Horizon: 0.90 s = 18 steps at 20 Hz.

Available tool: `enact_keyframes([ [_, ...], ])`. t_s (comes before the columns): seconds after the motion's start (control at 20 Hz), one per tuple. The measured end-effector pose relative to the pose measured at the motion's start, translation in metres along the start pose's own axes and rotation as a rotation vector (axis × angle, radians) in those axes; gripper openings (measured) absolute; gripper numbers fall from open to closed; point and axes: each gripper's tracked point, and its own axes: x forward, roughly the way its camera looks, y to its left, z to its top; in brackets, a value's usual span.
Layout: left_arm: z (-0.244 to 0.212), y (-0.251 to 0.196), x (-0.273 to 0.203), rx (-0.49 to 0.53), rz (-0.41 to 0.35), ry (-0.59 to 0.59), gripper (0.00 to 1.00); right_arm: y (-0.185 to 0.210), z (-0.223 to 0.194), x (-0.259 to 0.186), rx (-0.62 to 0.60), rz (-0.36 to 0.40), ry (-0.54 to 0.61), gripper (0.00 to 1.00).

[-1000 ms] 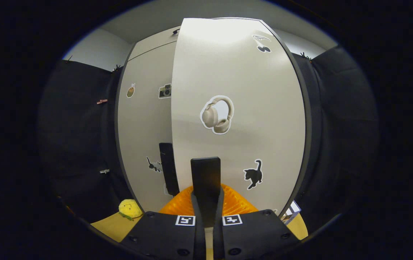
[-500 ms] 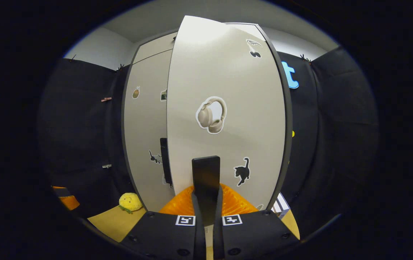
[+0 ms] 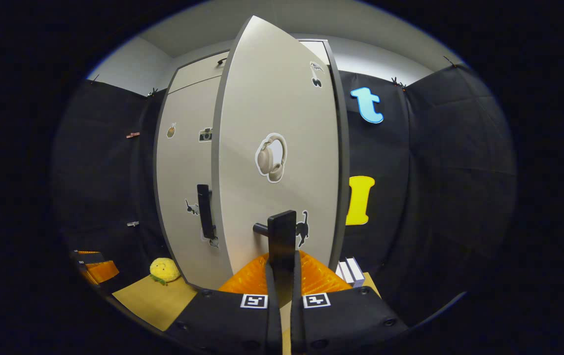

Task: Open the right door of the double-door shoe cabinet with the right hand, and open the left door with the left hand.

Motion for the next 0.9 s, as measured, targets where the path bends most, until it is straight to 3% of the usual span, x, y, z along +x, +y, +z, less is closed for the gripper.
enact_keyframes([
  [0.4,-0.007,-0.037,0.003,-0.015,-0.071,0.001,0.95,-0.075,0.007,-0.016,-0.063,-0.188,-0.027,0.07],
  [0.5,-0.008,-0.042,0.004,-0.021,-0.081,0.005,0.95,-0.078,0.007,-0.016,0.039,-0.138,-0.023,0.05],
  [0.75,-0.013,-0.050,0.006,-0.026,-0.098,0.018,0.95,-0.081,0.009,-0.024,-0.059,-0.161,-0.053,0.07],
  [0.9,-0.015,-0.050,0.007,-0.017,-0.109,0.024,0.95,-0.082,0.003,-0.032,-0.026,-0.184,-0.047,0.08],
])
